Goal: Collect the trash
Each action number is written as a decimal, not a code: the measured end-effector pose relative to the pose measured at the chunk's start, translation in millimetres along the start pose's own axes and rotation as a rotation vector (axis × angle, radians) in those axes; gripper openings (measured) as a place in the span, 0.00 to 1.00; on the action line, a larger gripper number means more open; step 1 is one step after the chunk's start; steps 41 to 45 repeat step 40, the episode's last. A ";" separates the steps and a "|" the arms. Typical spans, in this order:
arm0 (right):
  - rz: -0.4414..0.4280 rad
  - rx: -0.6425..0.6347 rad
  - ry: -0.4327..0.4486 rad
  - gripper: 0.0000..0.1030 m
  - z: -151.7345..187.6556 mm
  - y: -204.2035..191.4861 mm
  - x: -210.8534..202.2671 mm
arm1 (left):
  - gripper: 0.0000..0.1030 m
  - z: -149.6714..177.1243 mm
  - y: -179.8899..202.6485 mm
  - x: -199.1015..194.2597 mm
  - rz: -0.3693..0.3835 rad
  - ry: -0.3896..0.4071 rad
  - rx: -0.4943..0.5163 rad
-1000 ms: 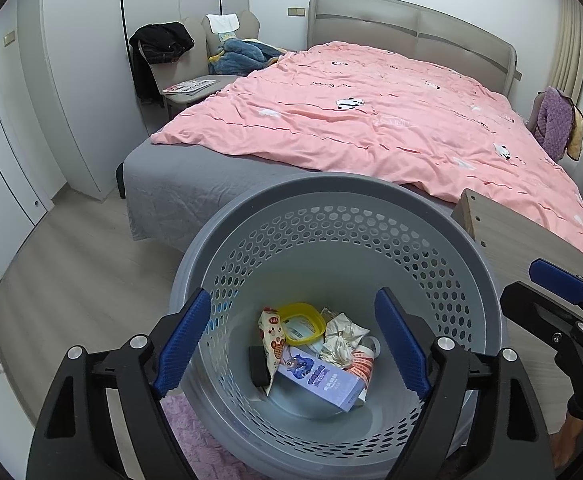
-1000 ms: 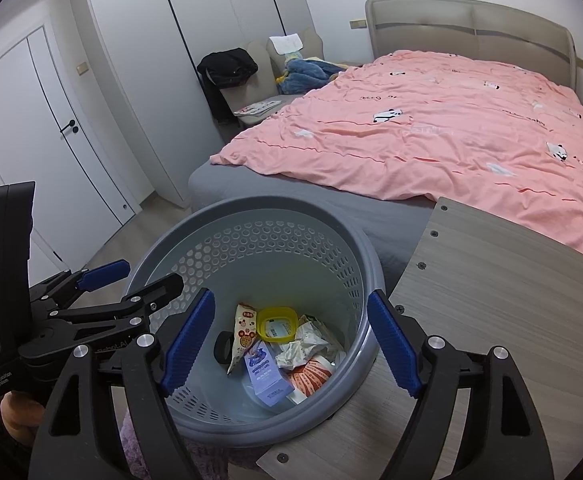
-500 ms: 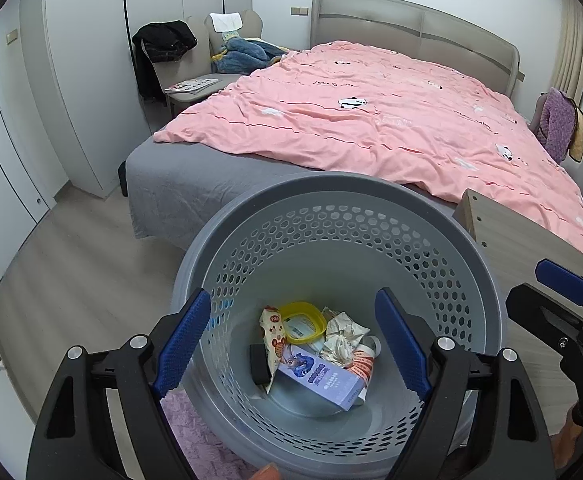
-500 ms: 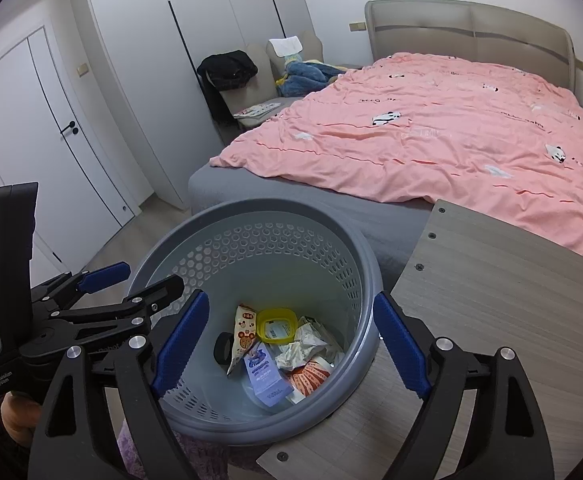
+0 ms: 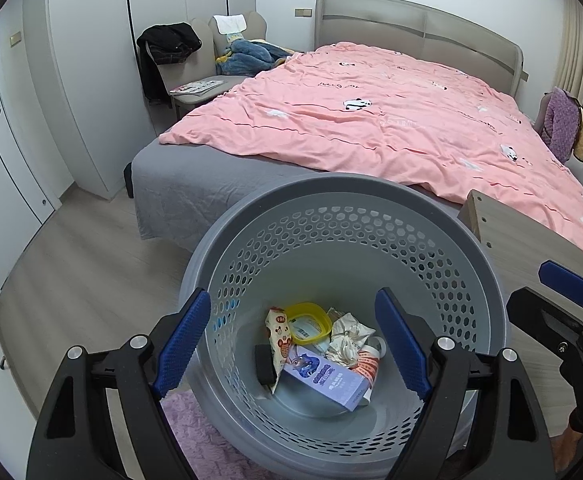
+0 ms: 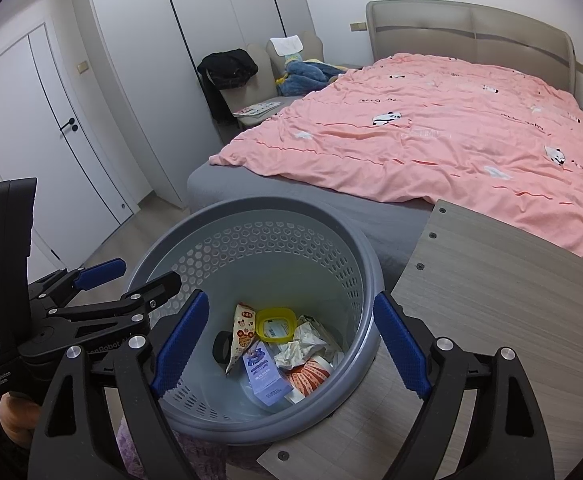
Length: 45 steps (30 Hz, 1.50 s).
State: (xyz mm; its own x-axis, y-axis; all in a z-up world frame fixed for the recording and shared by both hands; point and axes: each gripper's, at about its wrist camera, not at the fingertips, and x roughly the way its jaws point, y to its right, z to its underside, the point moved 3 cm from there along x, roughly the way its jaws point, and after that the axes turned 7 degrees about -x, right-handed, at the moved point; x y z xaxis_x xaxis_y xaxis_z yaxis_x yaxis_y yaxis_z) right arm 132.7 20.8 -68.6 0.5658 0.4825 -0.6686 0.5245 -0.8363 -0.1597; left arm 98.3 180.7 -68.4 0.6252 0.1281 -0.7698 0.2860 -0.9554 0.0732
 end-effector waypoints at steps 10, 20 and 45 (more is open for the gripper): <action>-0.002 -0.002 -0.002 0.80 0.3 -0.6 0.0 | 0.78 0.5 -0.7 0.1 0.000 0.001 0.002; 0.001 -0.007 -0.002 0.80 1.5 -1.2 -0.1 | 0.78 0.7 -0.9 0.1 -0.004 0.004 0.004; 0.001 -0.008 -0.002 0.80 1.7 -2.3 0.1 | 0.78 -0.6 -1.9 -1.8 -0.004 0.005 0.003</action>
